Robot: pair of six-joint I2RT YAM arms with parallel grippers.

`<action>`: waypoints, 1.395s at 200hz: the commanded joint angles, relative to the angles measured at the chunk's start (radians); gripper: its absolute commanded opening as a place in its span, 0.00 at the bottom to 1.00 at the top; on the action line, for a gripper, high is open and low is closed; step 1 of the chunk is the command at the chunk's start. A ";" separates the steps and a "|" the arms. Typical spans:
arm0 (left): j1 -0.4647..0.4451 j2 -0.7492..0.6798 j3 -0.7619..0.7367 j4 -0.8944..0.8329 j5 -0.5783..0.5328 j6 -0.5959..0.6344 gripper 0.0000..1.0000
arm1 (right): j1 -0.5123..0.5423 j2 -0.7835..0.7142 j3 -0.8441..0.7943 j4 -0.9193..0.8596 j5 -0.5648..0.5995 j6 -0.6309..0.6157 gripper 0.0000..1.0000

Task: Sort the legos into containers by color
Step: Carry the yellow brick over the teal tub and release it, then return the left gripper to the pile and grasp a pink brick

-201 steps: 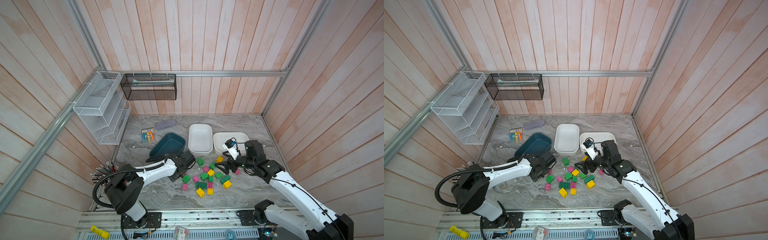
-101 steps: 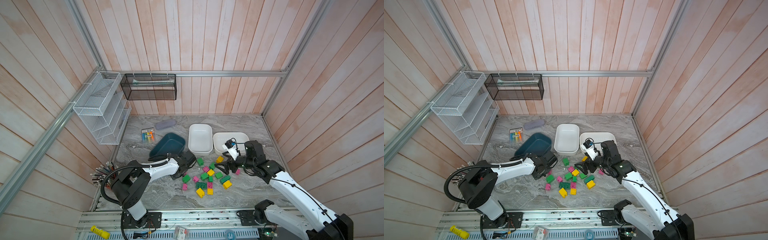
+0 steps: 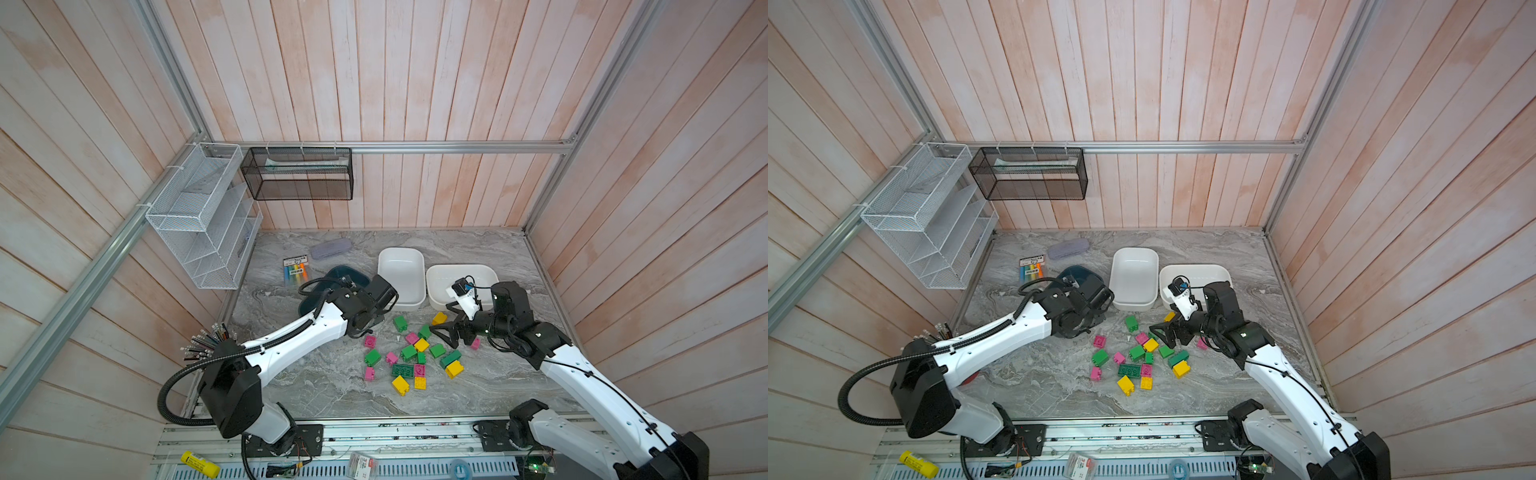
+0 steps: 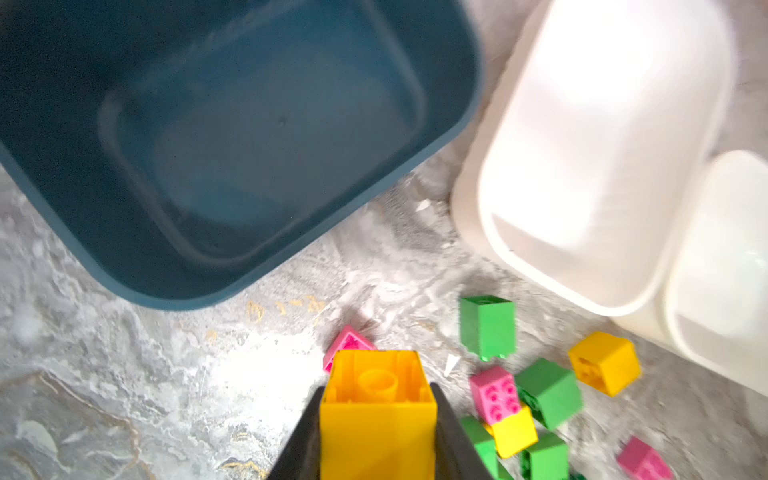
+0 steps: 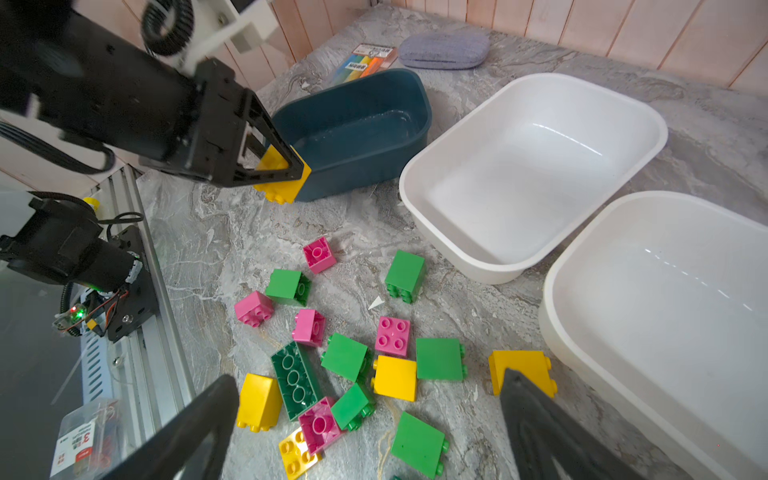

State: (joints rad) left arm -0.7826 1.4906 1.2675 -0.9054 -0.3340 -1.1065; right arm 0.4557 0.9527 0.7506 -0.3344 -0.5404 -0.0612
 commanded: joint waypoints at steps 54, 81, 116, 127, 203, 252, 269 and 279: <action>0.314 0.022 -0.010 0.122 0.070 0.554 0.29 | 0.005 0.025 0.015 0.086 -0.034 0.047 0.98; 0.391 0.081 -0.083 0.275 0.092 0.664 0.29 | 0.005 0.039 0.016 0.090 -0.029 0.049 0.98; 0.427 0.232 -0.098 0.384 0.131 0.732 0.30 | 0.005 0.061 0.015 0.101 -0.039 0.058 0.98; 0.430 0.269 -0.104 0.415 0.125 0.753 0.30 | 0.005 0.064 0.016 0.103 -0.039 0.060 0.98; 0.428 0.242 -0.048 0.339 0.150 0.787 0.73 | 0.005 0.055 0.016 0.070 -0.028 0.045 0.98; 0.317 0.025 -0.003 0.132 0.291 0.751 0.88 | 0.003 0.055 0.030 0.049 -0.023 0.024 0.98; 0.247 -0.039 -0.026 0.101 0.341 0.732 0.90 | 0.002 0.059 0.033 0.051 -0.027 0.018 0.98; 0.214 -0.068 -0.055 0.102 0.375 0.714 0.90 | 0.003 0.060 0.035 0.050 -0.030 0.012 0.98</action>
State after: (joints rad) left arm -0.5014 1.4738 1.2453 -0.7109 -0.0647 -0.3561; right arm 0.4557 1.0134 0.7528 -0.2626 -0.5591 -0.0284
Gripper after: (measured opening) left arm 0.897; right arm 0.980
